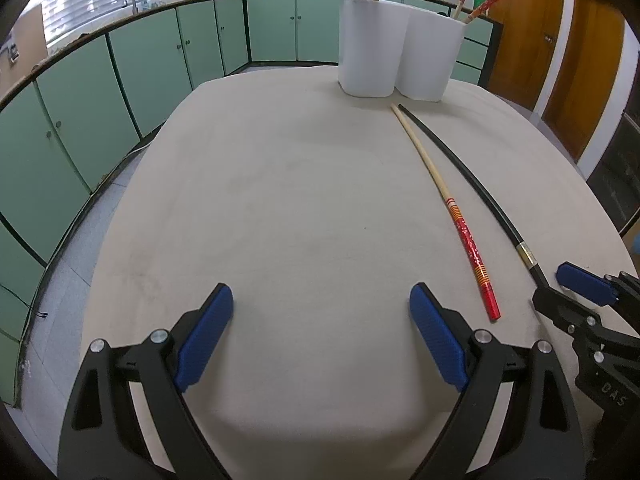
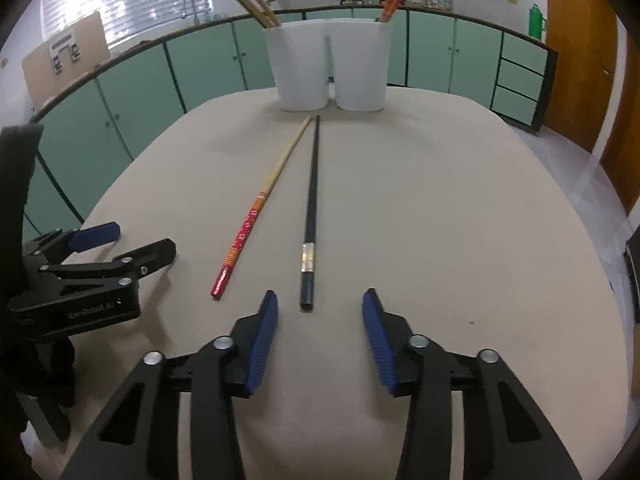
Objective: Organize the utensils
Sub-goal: 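Close the right gripper on the black chopstick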
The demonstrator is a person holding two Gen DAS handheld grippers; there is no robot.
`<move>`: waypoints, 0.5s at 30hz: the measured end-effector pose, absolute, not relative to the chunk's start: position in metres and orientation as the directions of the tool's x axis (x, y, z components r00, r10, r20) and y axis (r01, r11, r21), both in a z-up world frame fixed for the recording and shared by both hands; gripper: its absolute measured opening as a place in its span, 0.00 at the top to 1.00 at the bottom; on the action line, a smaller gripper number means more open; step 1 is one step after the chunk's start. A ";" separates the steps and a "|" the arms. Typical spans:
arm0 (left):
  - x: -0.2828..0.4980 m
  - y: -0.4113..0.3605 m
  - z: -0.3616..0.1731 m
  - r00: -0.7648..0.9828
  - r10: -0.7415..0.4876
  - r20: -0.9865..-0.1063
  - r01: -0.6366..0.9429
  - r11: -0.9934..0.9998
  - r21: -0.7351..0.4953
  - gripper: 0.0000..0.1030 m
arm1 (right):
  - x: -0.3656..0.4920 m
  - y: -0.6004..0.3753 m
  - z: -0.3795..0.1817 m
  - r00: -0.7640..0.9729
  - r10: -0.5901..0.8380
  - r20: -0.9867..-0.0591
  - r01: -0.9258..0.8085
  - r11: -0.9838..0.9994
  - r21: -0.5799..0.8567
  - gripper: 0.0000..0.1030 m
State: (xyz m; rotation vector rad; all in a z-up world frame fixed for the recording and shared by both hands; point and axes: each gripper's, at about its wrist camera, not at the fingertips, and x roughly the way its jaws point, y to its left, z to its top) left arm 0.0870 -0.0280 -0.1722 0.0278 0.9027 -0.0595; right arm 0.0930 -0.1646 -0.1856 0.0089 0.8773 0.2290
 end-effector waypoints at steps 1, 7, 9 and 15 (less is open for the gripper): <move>0.087 -0.028 -0.172 0.617 -0.039 -0.786 0.064 0.998 0.000 0.15 | 0.094 -0.164 -0.186 0.614 0.201 -0.763 -0.196 0.976 0.099 0.72; 0.087 -0.031 -0.171 0.620 -0.035 -0.784 0.069 0.998 0.010 0.15 | 0.097 -0.160 -0.186 0.609 0.212 -0.764 -0.210 0.972 0.102 0.93; 0.086 -0.032 -0.171 0.620 -0.036 -0.784 0.073 0.997 0.012 0.15 | 0.095 -0.162 -0.186 0.612 0.214 -0.761 -0.210 0.972 0.105 0.94; 0.080 -0.046 -0.168 0.615 -0.091 -0.783 0.110 0.993 -0.029 0.15 | 0.087 -0.178 -0.182 0.642 0.189 -0.743 -0.167 0.980 0.105 0.94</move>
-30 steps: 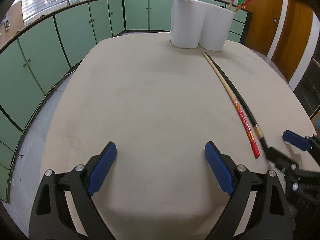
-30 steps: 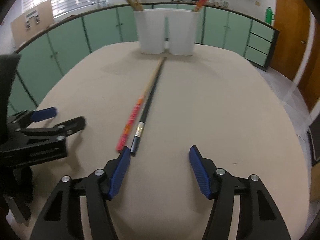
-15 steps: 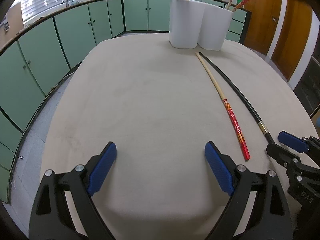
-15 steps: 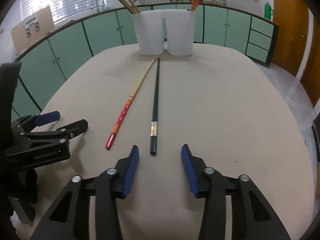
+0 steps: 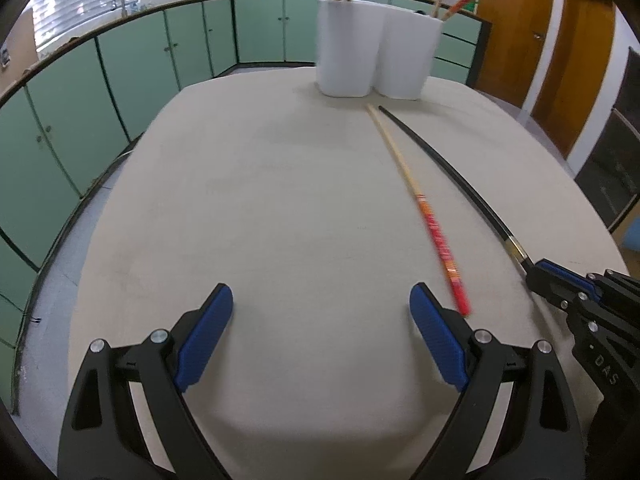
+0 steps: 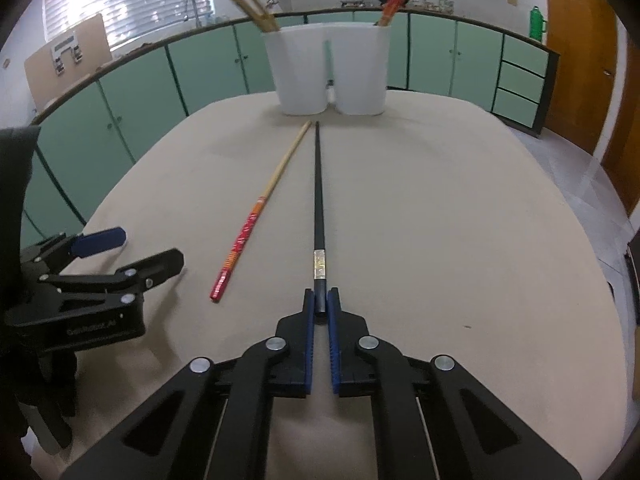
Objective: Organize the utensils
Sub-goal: 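Close the right gripper on the black chopstick, then close the left gripper on the red-patterned chopstick while the right holds the black one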
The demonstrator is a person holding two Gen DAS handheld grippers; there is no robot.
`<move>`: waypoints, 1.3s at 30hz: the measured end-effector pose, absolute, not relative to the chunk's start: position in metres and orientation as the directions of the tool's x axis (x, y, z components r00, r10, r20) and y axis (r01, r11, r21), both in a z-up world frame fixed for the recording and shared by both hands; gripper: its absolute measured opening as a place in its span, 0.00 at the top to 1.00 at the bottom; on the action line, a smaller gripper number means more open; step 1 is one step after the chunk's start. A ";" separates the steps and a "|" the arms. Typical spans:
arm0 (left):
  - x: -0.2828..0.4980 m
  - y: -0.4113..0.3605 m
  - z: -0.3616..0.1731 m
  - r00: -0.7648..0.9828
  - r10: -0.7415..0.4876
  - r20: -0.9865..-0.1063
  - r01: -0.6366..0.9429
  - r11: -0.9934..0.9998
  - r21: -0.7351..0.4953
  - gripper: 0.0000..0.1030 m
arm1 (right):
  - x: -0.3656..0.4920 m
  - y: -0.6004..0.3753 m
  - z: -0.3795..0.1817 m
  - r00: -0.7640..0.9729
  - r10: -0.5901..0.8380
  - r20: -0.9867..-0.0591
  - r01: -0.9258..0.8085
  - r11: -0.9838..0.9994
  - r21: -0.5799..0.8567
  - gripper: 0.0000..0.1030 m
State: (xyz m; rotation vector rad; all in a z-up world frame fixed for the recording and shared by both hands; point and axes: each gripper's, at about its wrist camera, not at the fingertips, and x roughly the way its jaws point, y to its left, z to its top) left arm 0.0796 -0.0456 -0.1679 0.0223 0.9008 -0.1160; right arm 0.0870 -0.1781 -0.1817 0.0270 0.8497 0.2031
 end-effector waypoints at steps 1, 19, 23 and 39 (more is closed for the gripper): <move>0.078 -0.051 -0.167 0.612 -0.110 -0.784 0.125 0.991 -0.041 0.15 | 0.086 -0.182 -0.181 0.648 0.182 -0.740 -0.160 0.982 0.101 0.94; 0.075 -0.097 -0.170 0.616 -0.117 -0.779 0.199 0.980 0.011 0.58 | 0.093 -0.210 -0.189 0.632 0.170 -0.756 -0.109 0.985 0.131 0.94; 0.074 -0.100 -0.170 0.617 -0.129 -0.776 0.203 0.979 -0.002 0.66 | 0.093 -0.210 -0.190 0.629 0.171 -0.758 -0.109 0.985 0.132 0.94; 0.073 -0.106 -0.171 0.611 -0.166 -0.774 0.211 0.976 -0.043 0.93 | 0.089 -0.213 -0.190 0.632 0.176 -0.755 -0.112 0.984 0.136 0.93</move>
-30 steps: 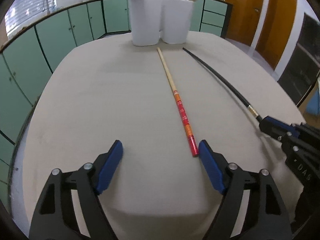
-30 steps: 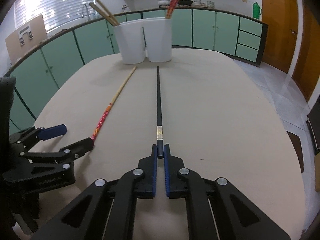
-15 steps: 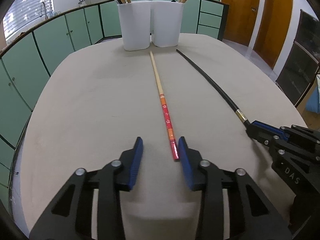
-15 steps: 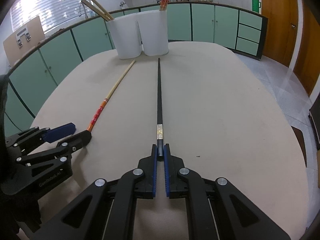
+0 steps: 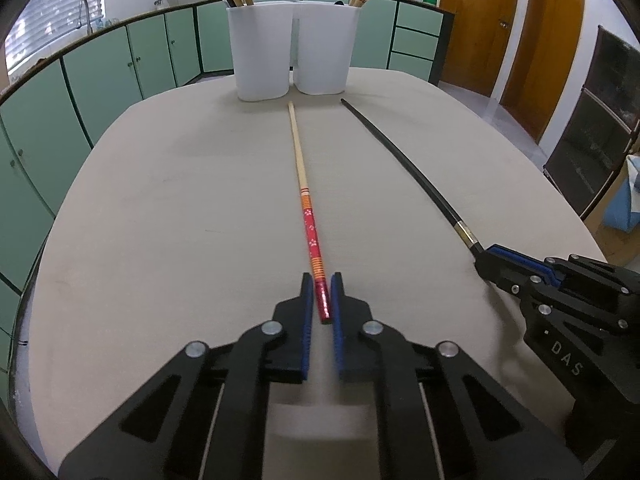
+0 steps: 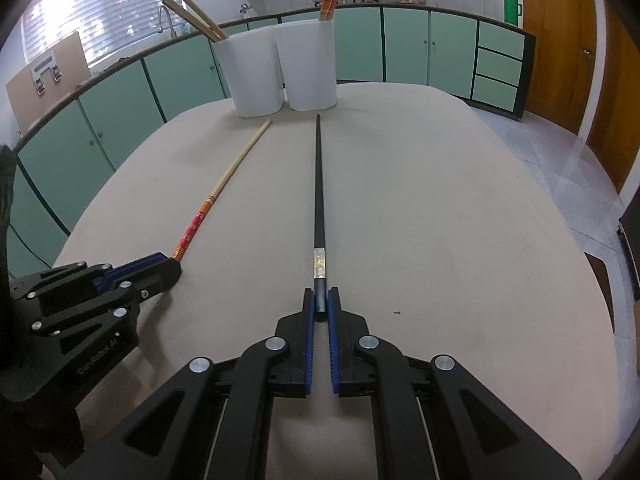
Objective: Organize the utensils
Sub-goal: 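Close the left gripper on the red-patterned chopstick while the right holds the black one, then lift both chopsticks and drop them into the white caddy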
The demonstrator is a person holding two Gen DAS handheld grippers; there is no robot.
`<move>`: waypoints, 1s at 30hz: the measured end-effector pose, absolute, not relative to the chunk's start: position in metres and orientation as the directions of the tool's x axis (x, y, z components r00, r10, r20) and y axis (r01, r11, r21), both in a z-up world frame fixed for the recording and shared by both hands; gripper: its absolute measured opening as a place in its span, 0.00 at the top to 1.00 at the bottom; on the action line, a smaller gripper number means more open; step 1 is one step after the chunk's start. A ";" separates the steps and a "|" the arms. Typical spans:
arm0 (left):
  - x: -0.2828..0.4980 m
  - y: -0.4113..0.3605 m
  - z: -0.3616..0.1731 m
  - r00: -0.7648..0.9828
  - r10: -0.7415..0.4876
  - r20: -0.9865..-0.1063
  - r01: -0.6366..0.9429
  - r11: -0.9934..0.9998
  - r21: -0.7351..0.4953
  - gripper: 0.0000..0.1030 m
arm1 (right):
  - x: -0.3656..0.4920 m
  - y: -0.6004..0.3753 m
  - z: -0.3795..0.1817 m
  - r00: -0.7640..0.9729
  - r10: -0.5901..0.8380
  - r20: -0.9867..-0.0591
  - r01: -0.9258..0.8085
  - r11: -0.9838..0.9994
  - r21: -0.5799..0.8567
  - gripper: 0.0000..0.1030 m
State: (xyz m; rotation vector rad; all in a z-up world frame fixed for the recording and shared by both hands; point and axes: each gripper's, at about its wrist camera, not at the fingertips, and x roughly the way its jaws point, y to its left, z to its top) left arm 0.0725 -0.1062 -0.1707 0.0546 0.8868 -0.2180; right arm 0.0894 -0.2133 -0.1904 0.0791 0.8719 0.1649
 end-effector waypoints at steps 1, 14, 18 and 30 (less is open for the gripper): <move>0.073 -0.105 -0.171 0.610 -0.172 -0.773 0.210 0.976 -0.052 0.93 | 0.089 -0.214 -0.190 0.632 0.177 -0.755 -0.112 0.984 0.138 0.93; 0.058 -0.094 -0.169 0.594 -0.238 -0.769 0.235 0.965 -0.117 0.71 | 0.090 -0.214 -0.190 0.630 0.189 -0.754 -0.112 0.982 0.153 0.93; 0.061 -0.093 -0.170 0.594 -0.236 -0.769 0.231 0.966 -0.117 0.72 | 0.090 -0.214 -0.190 0.630 0.191 -0.753 -0.111 0.981 0.156 0.93; 0.066 -0.097 -0.170 0.604 -0.200 -0.771 0.213 0.973 -0.086 0.95 | 0.091 -0.215 -0.191 0.628 0.195 -0.753 -0.111 0.981 0.161 0.93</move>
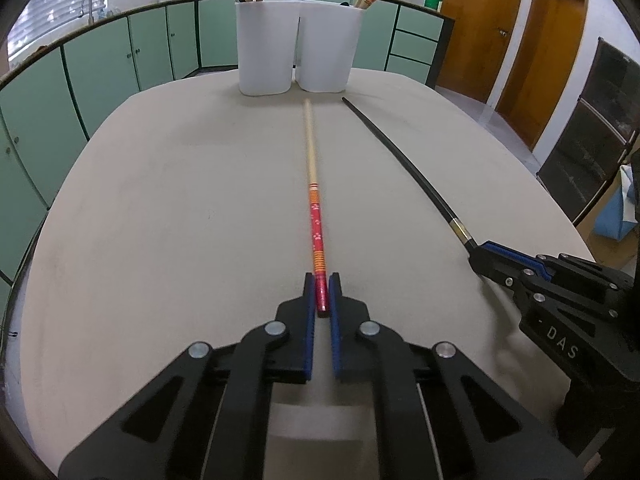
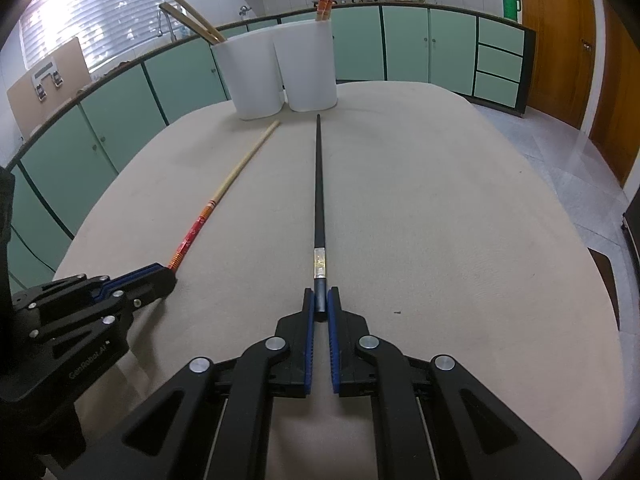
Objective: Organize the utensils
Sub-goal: 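Lift both chopsticks and drop them into the white caddy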
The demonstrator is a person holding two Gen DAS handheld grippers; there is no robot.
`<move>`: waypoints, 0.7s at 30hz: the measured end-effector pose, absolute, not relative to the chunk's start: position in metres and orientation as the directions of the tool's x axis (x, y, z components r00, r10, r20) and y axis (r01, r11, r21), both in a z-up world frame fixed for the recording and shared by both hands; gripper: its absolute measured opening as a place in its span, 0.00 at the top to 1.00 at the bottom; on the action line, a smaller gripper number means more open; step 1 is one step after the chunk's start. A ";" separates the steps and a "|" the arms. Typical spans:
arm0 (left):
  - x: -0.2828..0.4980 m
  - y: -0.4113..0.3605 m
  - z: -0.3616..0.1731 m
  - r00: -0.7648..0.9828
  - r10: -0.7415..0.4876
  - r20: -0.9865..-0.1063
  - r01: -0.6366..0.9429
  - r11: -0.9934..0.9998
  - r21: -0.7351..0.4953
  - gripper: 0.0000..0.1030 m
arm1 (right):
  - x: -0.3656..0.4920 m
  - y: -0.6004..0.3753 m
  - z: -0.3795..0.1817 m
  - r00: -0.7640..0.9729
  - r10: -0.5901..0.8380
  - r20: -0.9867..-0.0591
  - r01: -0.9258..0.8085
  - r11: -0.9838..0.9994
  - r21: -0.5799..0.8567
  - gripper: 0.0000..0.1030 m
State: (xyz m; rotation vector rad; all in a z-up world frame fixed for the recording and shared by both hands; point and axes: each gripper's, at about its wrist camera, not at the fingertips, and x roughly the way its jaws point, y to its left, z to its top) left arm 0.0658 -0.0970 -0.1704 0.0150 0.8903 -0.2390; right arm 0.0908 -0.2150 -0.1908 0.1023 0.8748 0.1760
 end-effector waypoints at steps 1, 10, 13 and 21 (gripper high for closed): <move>0.066 -0.096 -0.170 0.605 -0.201 -0.771 0.213 0.973 -0.086 0.95 | 0.091 -0.215 -0.191 0.628 0.195 -0.753 -0.112 0.981 0.161 0.93; 0.059 -0.091 -0.148 0.640 -0.186 -0.746 0.228 0.972 -0.047 0.95 | 0.085 -0.219 -0.177 0.654 0.210 -0.727 -0.121 0.977 0.174 0.94; 0.057 -0.086 -0.130 0.664 -0.190 -0.723 0.232 0.972 -0.042 0.95 | 0.083 -0.222 -0.161 0.679 0.208 -0.704 -0.128 0.978 0.165 0.94; 0.052 -0.080 -0.068 0.758 -0.212 -0.617 0.251 0.968 -0.025 0.95 | 0.086 -0.230 -0.098 0.767 0.207 -0.607 -0.173 0.978 0.115 0.94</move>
